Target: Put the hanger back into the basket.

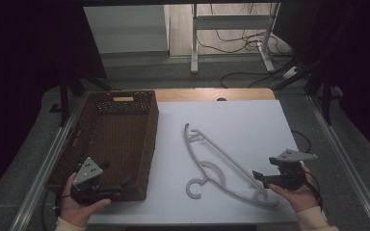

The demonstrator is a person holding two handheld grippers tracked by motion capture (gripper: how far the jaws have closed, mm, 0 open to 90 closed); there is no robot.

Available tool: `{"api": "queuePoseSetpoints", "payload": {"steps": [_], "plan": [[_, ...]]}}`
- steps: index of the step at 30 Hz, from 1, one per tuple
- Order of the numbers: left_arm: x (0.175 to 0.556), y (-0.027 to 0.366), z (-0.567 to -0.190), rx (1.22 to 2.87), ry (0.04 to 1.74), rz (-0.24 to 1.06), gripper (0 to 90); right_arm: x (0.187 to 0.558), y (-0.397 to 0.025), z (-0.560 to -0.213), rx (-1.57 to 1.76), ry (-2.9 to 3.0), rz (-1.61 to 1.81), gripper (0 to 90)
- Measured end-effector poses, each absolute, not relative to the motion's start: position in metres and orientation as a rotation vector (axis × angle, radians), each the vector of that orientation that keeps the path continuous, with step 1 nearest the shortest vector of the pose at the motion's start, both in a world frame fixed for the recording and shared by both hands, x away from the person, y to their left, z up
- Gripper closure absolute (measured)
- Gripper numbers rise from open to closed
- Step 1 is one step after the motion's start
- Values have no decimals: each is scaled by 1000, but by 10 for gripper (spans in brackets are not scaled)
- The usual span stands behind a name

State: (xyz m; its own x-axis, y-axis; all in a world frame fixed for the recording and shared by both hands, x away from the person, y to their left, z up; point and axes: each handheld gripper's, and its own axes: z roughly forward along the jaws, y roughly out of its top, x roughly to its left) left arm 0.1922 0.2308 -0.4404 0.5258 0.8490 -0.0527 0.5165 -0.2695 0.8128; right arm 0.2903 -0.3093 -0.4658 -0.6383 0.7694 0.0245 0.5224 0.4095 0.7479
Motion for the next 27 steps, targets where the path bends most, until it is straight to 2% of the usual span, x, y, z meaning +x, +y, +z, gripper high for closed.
{"api": "queuePoseSetpoints", "payload": {"steps": [27], "plan": [[183, 236, -440, 1934, 1120, 523, 138, 292, -289, -463, 1050, 2399, 967, 219]]}}
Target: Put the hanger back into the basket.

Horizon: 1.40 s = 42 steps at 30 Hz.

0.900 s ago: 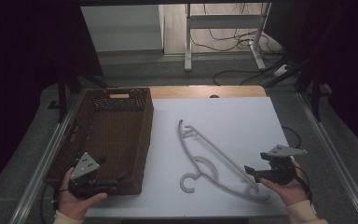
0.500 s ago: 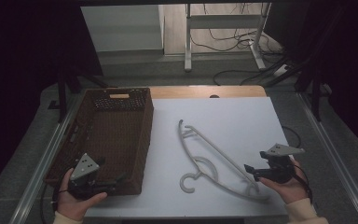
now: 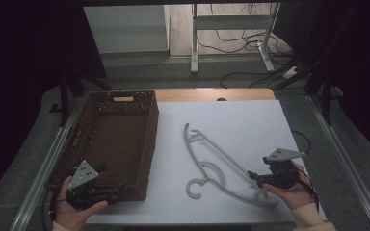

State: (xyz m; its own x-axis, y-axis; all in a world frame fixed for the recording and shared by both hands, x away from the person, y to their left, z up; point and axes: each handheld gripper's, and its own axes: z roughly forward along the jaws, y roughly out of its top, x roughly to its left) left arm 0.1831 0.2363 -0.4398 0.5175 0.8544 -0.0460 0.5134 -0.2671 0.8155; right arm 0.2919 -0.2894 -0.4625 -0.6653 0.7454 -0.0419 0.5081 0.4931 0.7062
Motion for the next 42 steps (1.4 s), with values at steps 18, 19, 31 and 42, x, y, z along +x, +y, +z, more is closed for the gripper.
{"api": "queuePoseSetpoints", "payload": {"steps": [18, 19, 31, 42], "plan": [[186, 233, -440, 1944, 1108, 518, 143, 290, -289, -461, 1052, 2405, 956, 270], [187, 233, -440, 1946, 1105, 515, 143, 289, -289, -461, 1054, 2403, 959, 273], [190, 232, -440, 1940, 1109, 506, 147, 289, -282, -455, 1039, 2419, 971, 324], [188, 237, -441, 1931, 1139, 506, 151, 299, -260, -453, 1020, 2454, 957, 314]]}}
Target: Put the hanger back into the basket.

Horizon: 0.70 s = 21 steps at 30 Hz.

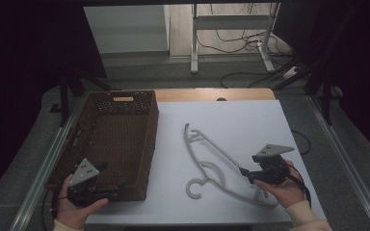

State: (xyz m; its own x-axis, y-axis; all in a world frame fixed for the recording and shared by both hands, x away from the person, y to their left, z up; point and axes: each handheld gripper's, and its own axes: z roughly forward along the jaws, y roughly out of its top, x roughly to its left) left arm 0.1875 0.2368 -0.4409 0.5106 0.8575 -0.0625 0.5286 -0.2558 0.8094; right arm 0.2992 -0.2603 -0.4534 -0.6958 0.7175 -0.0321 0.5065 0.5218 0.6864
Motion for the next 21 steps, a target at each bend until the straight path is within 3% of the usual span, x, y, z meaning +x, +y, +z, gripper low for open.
{"api": "queuePoseSetpoints", "payload": {"steps": [21], "plan": [[191, 235, -441, 1941, 1131, 500, 152, 320, -216, -462, 945, 2510, 834, 323]]}}
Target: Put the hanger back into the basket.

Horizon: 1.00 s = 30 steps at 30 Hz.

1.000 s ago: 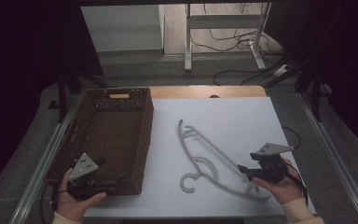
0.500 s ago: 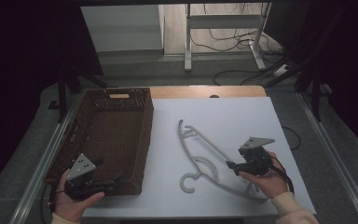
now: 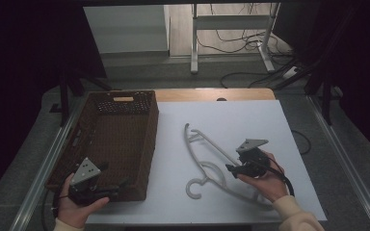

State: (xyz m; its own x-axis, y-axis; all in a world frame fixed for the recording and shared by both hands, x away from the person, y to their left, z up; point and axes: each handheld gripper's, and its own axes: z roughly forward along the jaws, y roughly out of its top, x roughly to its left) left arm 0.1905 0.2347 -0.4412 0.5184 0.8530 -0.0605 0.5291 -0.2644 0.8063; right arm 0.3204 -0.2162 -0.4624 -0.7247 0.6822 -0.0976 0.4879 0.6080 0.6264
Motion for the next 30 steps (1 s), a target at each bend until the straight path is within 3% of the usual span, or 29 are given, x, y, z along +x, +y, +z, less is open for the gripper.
{"api": "queuePoseSetpoints", "payload": {"steps": [9, 23, 30], "plan": [[190, 235, -440, 1937, 1130, 502, 152, 325, -189, -468, 898, 2581, 802, 341], [191, 233, -441, 1944, 1129, 502, 152, 343, -152, -488, 886, 2691, 600, 452], [191, 233, -441, 1943, 1130, 503, 152, 347, -140, -496, 893, 2714, 481, 620]]}}
